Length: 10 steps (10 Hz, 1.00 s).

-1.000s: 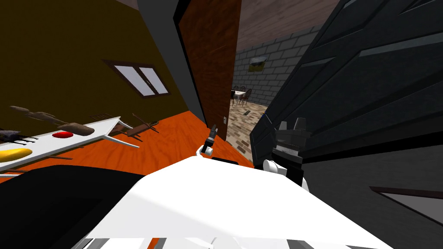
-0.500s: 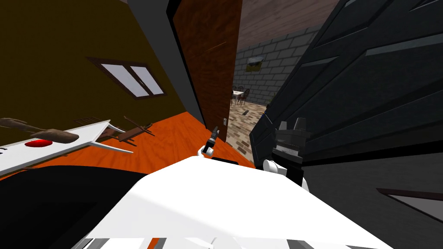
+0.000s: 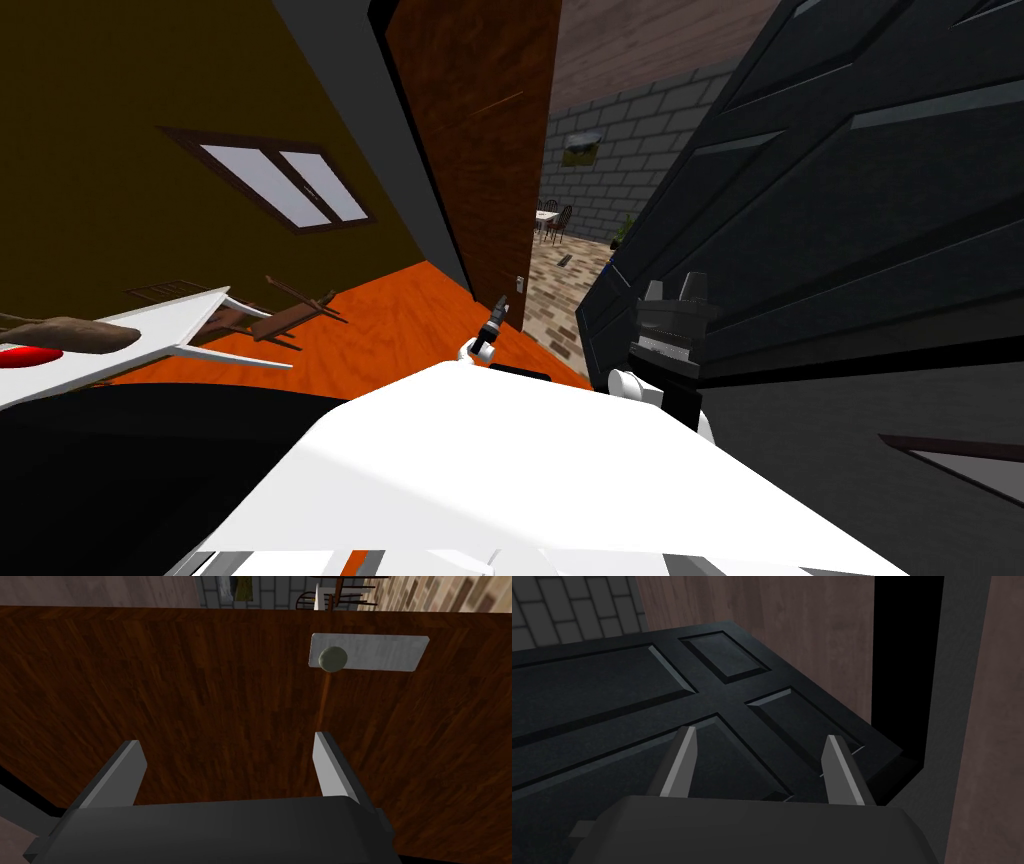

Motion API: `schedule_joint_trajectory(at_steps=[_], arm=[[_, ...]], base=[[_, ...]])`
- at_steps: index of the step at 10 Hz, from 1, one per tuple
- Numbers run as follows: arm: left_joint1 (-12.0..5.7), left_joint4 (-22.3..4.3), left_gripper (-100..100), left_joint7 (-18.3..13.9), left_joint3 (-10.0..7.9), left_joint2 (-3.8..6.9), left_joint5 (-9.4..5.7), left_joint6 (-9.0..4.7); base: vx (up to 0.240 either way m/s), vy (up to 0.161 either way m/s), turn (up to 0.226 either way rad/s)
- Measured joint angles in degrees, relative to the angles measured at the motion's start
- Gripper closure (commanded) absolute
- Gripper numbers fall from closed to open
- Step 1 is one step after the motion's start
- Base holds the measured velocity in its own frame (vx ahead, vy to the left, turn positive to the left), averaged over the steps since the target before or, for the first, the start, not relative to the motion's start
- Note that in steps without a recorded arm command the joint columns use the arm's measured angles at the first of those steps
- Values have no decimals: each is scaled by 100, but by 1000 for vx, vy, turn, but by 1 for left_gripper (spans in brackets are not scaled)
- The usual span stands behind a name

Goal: Push the door open

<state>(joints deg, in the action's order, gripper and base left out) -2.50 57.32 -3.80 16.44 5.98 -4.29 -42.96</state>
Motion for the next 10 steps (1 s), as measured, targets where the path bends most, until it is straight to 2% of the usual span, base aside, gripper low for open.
schedule_joint_trajectory(at_steps=[4, 7, 10], arm=[[-217, -539, -100, -79, 125, 5, 14, -101], [-334, -828, -100, -121, 213, -4, 27, -123], [-582, -1406, -100, -181, 315, -37, 37, -258]], base=[[76, 72, -71], [65, 72, -62], [109, 104, -109]])
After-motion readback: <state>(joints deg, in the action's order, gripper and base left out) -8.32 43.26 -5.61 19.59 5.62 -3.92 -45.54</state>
